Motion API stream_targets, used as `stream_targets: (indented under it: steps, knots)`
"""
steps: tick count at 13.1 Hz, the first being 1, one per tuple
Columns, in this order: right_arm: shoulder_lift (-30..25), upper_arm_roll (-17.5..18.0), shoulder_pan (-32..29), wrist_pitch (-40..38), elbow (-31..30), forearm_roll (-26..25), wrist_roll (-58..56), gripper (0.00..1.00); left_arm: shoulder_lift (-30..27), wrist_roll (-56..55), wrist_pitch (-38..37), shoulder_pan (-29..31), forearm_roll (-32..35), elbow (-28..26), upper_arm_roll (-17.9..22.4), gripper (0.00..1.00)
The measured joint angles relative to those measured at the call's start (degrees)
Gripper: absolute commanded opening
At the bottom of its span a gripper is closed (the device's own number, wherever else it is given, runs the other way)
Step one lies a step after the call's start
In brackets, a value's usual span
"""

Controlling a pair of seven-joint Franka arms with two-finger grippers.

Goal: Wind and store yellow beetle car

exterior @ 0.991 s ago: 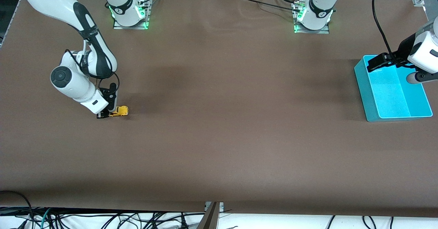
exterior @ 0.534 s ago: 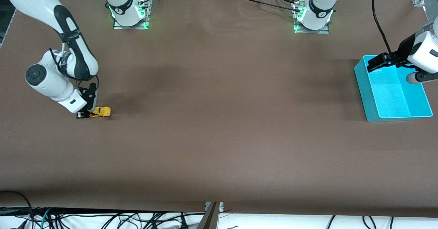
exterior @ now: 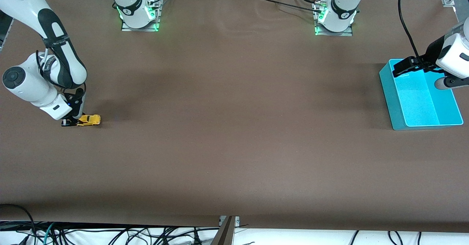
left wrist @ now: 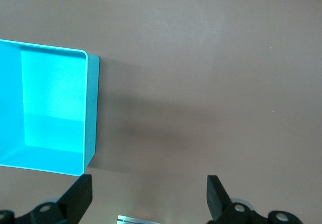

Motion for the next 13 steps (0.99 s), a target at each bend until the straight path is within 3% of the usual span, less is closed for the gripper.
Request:
stream_targets:
  steps: [1, 2, 3, 4, 8, 13]
  knots:
    - [0.0, 0.03, 0.0, -0.02, 0.01, 0.0, 0.0, 0.2, 0.0, 0.0, 0.0, 0.0, 0.0, 0.0, 0.0, 1.0]
    - [0.0, 0.03, 0.0, -0.03, 0.02, 0.0, -0.02, 0.42, 0.0, 0.0, 0.0, 0.0, 0.0, 0.0, 0.0, 1.0]
    - [0.01, 0.05, 0.0, -0.05, 0.03, 0.0, -0.02, 0.76, 0.0, 0.0, 0.0, 0.0, 0.0, 0.0, -0.01, 1.0]
    - [0.22, 0.12, 0.0, -0.03, 0.05, 0.0, -0.03, 1.0, 0.0, 0.0, 0.0, 0.0, 0.0, 0.0, -0.01, 1.0]
    - [0.69, 0.83, 0.0, -0.79, 1.59, 1.03, 0.0, 1.0, 0.0, 0.0, 0.0, 0.0, 0.0, 0.0, -0.02, 1.0]
    - [-2.52, 1.97, 0.09, -26.38, 20.77, 3.0, 0.84, 1.0, 0.0, 0.0, 0.0, 0.0, 0.0, 0.0, -0.03, 1.0]
